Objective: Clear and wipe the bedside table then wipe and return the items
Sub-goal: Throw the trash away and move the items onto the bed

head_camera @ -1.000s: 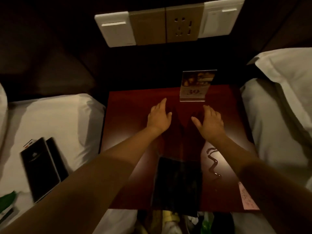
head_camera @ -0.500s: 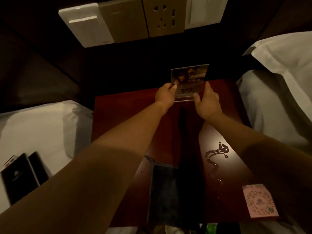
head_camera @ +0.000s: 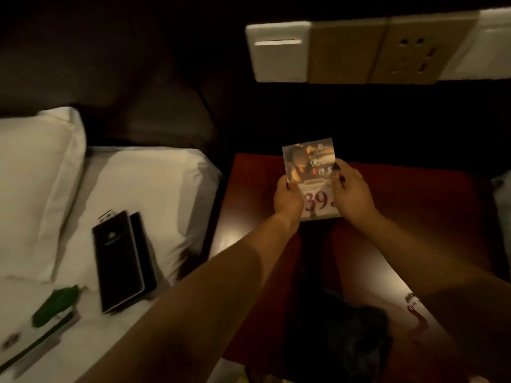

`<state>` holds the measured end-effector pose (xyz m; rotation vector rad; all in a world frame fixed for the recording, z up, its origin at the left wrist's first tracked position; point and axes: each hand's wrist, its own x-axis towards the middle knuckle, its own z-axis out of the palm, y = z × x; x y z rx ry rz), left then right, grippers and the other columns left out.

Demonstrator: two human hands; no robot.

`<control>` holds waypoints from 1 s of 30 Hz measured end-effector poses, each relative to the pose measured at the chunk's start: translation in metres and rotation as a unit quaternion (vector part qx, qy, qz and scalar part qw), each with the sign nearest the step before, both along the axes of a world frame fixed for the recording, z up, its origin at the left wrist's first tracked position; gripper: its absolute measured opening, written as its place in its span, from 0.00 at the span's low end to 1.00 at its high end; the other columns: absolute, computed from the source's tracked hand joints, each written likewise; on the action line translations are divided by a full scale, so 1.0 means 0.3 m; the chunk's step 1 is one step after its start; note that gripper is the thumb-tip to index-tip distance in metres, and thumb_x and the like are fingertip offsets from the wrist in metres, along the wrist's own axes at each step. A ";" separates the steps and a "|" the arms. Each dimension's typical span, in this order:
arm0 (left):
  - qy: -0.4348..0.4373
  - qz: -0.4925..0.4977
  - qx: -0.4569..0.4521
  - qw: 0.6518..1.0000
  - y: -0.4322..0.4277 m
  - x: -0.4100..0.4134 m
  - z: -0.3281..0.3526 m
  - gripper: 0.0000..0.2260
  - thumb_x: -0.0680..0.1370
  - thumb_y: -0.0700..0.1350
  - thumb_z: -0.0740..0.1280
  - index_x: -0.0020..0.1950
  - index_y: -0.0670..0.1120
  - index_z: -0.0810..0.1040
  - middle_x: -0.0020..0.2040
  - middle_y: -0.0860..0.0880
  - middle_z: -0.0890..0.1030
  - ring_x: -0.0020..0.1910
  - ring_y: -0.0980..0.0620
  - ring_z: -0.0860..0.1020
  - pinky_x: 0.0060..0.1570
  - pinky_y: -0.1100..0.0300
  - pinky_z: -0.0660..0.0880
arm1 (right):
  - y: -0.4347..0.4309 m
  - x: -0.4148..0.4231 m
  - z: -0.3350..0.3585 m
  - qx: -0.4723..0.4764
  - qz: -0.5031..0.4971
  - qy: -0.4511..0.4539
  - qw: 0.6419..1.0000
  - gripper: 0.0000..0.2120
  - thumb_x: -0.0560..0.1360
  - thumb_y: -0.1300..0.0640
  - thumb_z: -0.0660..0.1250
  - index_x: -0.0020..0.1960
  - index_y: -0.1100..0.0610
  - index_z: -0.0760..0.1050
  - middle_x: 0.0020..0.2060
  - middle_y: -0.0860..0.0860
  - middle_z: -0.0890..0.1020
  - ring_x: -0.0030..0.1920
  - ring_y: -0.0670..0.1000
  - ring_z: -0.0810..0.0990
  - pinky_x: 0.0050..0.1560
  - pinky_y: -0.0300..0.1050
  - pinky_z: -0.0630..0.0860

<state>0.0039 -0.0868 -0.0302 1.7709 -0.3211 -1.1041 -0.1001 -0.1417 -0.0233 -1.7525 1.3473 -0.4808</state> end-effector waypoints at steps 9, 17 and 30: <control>0.022 0.163 0.023 0.986 0.328 0.289 -0.020 0.20 0.81 0.52 0.53 0.73 0.51 0.60 0.59 0.47 0.77 0.45 0.52 0.78 0.31 0.71 0.77 | 0.205 0.368 0.002 0.090 0.180 0.046 0.978 0.16 0.78 0.60 0.57 0.65 0.57 0.68 0.59 0.60 0.77 0.55 0.60 0.78 0.55 0.54 0.76; -0.082 0.210 0.089 0.970 0.732 0.571 -0.015 0.20 0.81 0.48 0.54 0.74 0.49 0.60 0.63 0.40 0.76 0.54 0.46 0.78 0.56 0.53 0.77 | 0.583 0.722 -0.014 0.103 0.262 0.055 0.958 0.15 0.78 0.61 0.56 0.64 0.57 0.69 0.57 0.61 0.77 0.52 0.59 0.79 0.51 0.52 0.78; -0.170 0.249 0.189 0.934 1.305 0.858 0.081 0.23 0.79 0.38 0.53 0.74 0.46 0.60 0.65 0.36 0.68 0.62 0.37 0.72 0.64 0.47 0.70 | 1.195 1.075 0.025 0.059 0.311 0.034 0.948 0.15 0.77 0.65 0.54 0.61 0.63 0.71 0.55 0.63 0.77 0.52 0.61 0.78 0.54 0.58 0.77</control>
